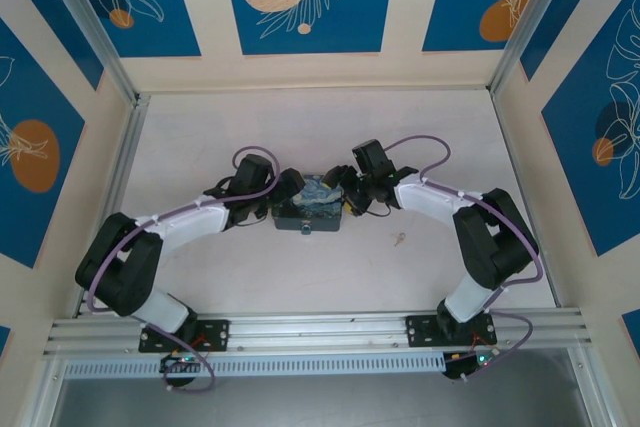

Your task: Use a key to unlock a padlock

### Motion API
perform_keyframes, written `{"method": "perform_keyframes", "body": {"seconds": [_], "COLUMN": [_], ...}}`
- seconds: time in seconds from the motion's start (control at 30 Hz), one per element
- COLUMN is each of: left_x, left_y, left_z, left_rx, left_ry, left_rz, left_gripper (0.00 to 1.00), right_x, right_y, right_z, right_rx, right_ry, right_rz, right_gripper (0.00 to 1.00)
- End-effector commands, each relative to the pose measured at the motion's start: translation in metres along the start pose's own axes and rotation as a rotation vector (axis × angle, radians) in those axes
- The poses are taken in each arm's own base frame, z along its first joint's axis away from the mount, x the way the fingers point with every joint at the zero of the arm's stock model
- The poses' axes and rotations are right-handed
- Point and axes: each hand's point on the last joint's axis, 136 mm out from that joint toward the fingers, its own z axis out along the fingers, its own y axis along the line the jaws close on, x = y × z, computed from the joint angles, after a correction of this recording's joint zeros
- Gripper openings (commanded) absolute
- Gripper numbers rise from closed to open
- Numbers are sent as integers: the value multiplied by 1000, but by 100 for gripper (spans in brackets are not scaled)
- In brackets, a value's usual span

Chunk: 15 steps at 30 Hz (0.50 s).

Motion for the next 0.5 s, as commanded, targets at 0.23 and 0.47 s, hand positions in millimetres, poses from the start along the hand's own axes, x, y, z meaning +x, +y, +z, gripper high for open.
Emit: {"method": "perform_keyframes", "body": {"seconds": [0.23, 0.47], "left_x": [-9, -5], "left_y": [-10, -1], "left_z": [-31, -66], "left_rx": [52, 46], "left_ry": [-64, -92], "left_rz": [4, 36], "left_gripper": [100, 100], "right_x": [-7, -9], "right_y": [7, -57], "right_z": [-51, -94], "right_rx": [-63, 186], "right_ry": [-96, -111], "right_rz": [-92, -189], "right_gripper": [98, 90]}}
